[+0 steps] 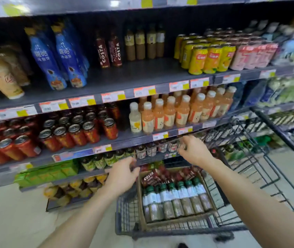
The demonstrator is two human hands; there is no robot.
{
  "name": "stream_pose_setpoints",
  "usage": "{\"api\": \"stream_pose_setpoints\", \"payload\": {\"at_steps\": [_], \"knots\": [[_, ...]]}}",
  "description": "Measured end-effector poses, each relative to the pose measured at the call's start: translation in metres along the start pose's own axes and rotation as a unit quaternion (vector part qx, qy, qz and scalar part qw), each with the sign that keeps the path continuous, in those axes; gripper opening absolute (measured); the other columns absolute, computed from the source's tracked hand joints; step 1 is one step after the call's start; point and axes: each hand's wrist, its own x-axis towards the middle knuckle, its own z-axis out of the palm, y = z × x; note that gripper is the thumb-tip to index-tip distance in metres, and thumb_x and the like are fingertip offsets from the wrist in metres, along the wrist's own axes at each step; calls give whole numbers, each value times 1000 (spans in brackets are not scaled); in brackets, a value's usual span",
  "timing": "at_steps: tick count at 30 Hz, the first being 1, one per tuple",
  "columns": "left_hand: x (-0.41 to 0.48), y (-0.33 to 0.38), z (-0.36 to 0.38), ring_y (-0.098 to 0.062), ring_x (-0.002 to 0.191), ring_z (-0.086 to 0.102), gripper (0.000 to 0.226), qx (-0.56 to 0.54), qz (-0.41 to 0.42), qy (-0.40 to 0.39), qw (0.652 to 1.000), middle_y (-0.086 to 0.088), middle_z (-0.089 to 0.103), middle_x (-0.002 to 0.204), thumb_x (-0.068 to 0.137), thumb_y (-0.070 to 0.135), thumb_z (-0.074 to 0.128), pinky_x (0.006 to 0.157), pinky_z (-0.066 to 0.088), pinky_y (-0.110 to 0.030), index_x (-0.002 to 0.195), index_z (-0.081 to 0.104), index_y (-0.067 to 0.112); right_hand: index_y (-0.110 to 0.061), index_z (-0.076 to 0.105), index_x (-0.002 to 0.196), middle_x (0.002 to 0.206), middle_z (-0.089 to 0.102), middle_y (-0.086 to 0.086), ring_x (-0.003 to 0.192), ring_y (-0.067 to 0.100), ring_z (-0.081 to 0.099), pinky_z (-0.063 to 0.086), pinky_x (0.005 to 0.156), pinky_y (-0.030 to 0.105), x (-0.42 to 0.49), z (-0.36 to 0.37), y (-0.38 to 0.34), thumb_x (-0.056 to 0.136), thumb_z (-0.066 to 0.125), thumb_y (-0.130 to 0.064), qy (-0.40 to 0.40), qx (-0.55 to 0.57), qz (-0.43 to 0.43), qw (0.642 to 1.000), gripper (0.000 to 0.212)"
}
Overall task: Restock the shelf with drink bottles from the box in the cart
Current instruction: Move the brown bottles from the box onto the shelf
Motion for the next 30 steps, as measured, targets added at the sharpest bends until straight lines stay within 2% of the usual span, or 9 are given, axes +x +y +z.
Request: {"api": "stream_pose_setpoints", "payload": {"at_steps": [3, 5, 8, 11, 13, 17, 20, 23, 30], "knots": [[-17, -3, 57, -16, 112, 63, 39, 8, -49, -59, 997, 4, 68, 123, 92, 38, 62, 92, 50, -29, 127, 62, 22, -16, 58, 130, 124, 61, 8, 112, 28, 58, 51, 92, 39, -14, 41, 54, 90, 63, -40, -49, 3, 45, 998, 47], [-19, -4, 97, -16, 111, 63, 39, 13, -77, -99, 992, 4, 68, 122, 92, 37, 61, 90, 50, -29, 127, 62, 22, -15, 61, 128, 120, 63, 9, 110, 28, 59, 50, 90, 36, -17, 71, 92, 89, 64, -40, -83, 2, 67, 994, 46], [-11, -2, 150, -16, 98, 63, 35, 31, -108, -144, 983, 4, 68, 112, 93, 34, 59, 77, 46, -27, 125, 61, 21, -15, 62, 124, 117, 65, 10, 109, 29, 61, 50, 86, 36, -18, 115, 145, 89, 63, -38, -144, -8, 102, 984, 42], [4, 2, 196, -19, 103, 64, 37, 31, -135, -166, 976, -1, 69, 118, 93, 31, 60, 83, 50, -28, 128, 60, 21, -15, 60, 129, 121, 66, 10, 112, 29, 61, 48, 86, 33, -17, 151, 191, 89, 63, -35, -196, -3, 133, 972, 45], [18, 4, 220, -19, 97, 66, 35, 37, -153, -171, 973, 0, 70, 113, 92, 31, 61, 80, 54, -31, 127, 59, 22, -16, 60, 125, 116, 68, 10, 109, 30, 62, 50, 84, 33, -10, 165, 218, 85, 62, -32, -212, 6, 160, 964, 44], [57, 1, 251, -14, 87, 66, 32, 52, -159, -134, 977, 1, 68, 110, 93, 23, 64, 76, 57, -30, 124, 60, 17, -9, 58, 117, 108, 69, 13, 103, 32, 63, 49, 78, 35, 27, 181, 258, 84, 67, -35, -211, 27, 202, 956, 43], [93, -4, 264, -22, 103, 64, 31, 65, -157, -106, 980, -6, 67, 116, 92, 24, 64, 90, 54, -36, 121, 60, 13, -8, 55, 123, 111, 66, 13, 102, 32, 62, 44, 73, 32, 63, 191, 276, 84, 70, -40, -190, 75, 224, 953, 53], [122, -10, 278, -27, 109, 61, 35, 84, -159, -104, 978, -9, 65, 116, 91, 26, 64, 94, 52, -41, 123, 56, 14, -14, 61, 119, 114, 67, 10, 103, 30, 63, 47, 77, 33, 94, 207, 286, 83, 73, -42, -171, 135, 238, 947, 48], [165, -25, 314, -30, 128, 46, 68, 115, -147, -101, 977, -10, 52, 136, 89, 39, 70, 108, 41, -42, 144, 41, 12, -18, 66, 111, 103, 71, 6, 97, 27, 65, 51, 86, 36, 123, 245, 304, 77, 79, -47, -113, 219, 279, 928, 47]]}}
